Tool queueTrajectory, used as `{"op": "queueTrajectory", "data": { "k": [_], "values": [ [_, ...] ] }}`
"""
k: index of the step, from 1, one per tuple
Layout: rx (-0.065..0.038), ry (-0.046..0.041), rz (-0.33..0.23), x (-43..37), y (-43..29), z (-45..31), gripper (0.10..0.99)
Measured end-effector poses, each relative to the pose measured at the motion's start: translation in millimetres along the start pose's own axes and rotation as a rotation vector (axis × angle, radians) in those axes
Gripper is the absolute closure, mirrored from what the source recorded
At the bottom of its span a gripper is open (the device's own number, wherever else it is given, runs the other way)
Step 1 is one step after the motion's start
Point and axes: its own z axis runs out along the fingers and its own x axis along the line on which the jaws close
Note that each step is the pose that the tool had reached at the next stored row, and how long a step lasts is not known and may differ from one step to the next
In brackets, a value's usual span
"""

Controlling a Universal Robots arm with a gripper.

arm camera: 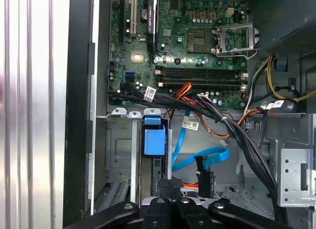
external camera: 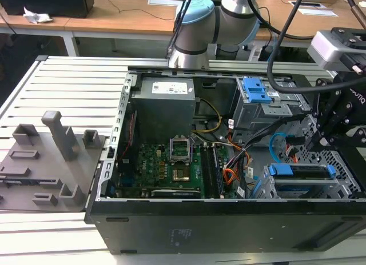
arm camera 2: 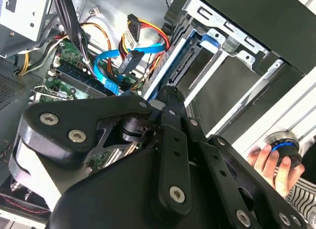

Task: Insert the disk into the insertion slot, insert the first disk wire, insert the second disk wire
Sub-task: 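Insert the disk into the insertion slot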

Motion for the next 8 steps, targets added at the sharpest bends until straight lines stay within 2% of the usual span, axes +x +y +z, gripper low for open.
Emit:
{"op": "queueTrajectory", "data": {
  "k": [8],
  "values": [
    [0.000,-0.0001,0.000,0.3,0.0,0.3,0.980]
  ]
}}
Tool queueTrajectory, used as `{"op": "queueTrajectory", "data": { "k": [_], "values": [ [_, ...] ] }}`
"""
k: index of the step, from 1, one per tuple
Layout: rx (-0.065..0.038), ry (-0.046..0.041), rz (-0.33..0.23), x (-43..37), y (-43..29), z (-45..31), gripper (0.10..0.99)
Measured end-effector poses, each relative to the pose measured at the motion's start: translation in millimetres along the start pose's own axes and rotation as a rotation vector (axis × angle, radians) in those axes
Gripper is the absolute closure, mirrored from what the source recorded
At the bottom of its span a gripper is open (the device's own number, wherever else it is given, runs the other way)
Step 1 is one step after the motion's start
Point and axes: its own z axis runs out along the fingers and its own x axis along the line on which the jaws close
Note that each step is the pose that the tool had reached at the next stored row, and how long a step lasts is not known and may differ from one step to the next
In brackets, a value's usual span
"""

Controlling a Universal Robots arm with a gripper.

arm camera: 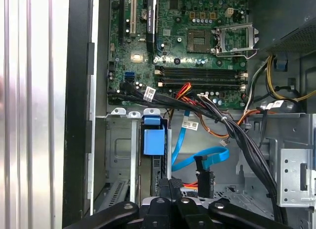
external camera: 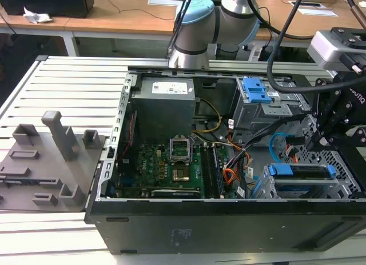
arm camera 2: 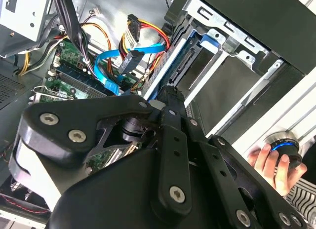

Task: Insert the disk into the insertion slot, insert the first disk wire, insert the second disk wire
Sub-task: 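Insert the disk into the insertion slot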

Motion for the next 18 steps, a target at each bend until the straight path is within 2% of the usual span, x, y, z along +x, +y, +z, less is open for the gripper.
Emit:
{"op": "queueTrajectory", "data": {
  "k": [6,18],
  "values": [
    [0.000,0.0001,0.000,4.4,0.2,1.6,0.980],
    [0.000,0.0001,0.000,18.4,3.3,9.7,0.980]
  ]
}}
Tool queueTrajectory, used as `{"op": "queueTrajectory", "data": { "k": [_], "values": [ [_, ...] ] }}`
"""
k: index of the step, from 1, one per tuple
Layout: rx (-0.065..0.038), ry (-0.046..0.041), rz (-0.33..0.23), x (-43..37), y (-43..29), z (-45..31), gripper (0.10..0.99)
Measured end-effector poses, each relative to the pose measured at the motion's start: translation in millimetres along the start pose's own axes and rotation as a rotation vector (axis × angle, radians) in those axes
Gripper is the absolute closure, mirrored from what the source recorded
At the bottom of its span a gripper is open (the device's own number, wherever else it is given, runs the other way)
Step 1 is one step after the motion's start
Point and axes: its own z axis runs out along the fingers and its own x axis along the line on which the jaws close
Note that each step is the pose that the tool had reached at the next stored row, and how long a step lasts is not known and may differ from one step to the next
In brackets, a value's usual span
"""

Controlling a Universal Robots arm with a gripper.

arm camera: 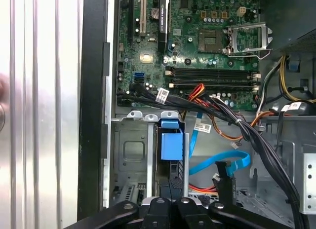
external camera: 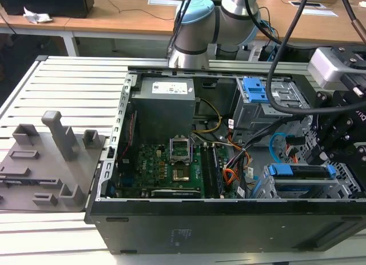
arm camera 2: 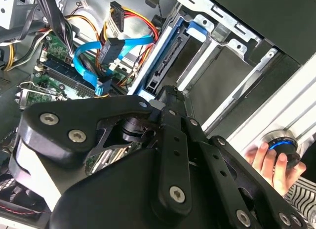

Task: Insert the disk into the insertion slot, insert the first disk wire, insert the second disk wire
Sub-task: 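Insert the disk into the insertion slot, then insert the first disk wire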

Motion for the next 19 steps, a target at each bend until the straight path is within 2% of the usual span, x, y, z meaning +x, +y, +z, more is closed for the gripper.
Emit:
{"op": "queueTrajectory", "data": {
  "k": [12,14,18,19],
  "values": [
    [0.000,0.0000,0.000,0.9,0.2,0.7,0.980],
    [0.000,-0.0002,0.000,0.0,-3.0,0.7,0.980],
    [0.000,0.0001,0.000,-15.4,-8.6,0.4,0.980],
    [0.000,-0.0001,0.000,-21.9,-9.9,0.5,0.980]
  ]
}}
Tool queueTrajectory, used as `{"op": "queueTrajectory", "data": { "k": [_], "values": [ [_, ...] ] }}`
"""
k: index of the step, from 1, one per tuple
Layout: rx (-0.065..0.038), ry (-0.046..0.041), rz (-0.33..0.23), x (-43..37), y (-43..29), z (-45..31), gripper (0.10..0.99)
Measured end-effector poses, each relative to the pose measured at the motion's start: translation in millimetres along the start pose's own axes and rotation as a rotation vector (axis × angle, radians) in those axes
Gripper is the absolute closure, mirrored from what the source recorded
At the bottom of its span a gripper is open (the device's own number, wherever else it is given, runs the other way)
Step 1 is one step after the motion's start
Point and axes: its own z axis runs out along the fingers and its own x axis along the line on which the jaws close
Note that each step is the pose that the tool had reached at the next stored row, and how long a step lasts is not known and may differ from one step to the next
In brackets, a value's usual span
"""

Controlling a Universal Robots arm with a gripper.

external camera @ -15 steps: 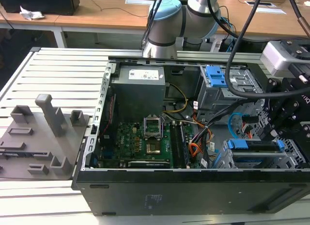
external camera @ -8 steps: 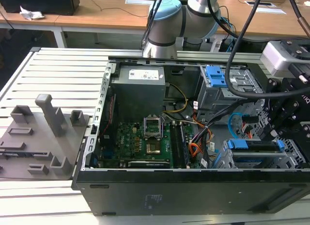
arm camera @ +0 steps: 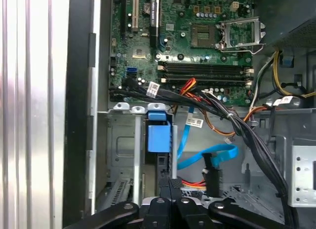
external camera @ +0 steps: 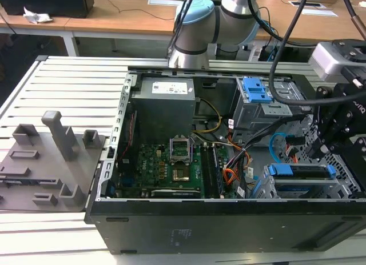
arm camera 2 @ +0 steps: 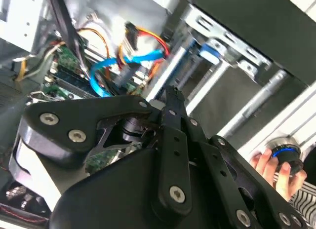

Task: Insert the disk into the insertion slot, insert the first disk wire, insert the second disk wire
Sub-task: 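Insert the first disk wire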

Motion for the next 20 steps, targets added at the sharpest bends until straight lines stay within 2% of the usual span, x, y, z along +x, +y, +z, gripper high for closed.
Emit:
{"op": "queueTrajectory", "data": {
  "k": [2,3,6,7,8,9,13,17,20],
  "values": [
    [0.000,0.0002,0.000,-19.3,-5.3,-0.1,0.980],
    [0.000,0.0001,0.000,-21.3,-5.2,0.0,0.980],
    [0.000,0.0000,0.000,-23.4,-5.2,0.0,0.973],
    [0.000,0.0001,0.000,-23.7,-5.2,0.0,0.851],
    [0.000,0.0000,0.000,-23.8,-5.2,0.1,0.851],
    [0.000,0.0000,0.000,-23.9,-5.2,0.0,0.784],
    [0.000,-0.0001,0.001,-32.2,-3.4,1.1,0.784],
    [0.000,0.0019,0.001,-34.2,2.6,5.5,0.784],
    [0.000,0.0025,0.001,-36.2,2.8,10.1,0.784]
  ]
}}
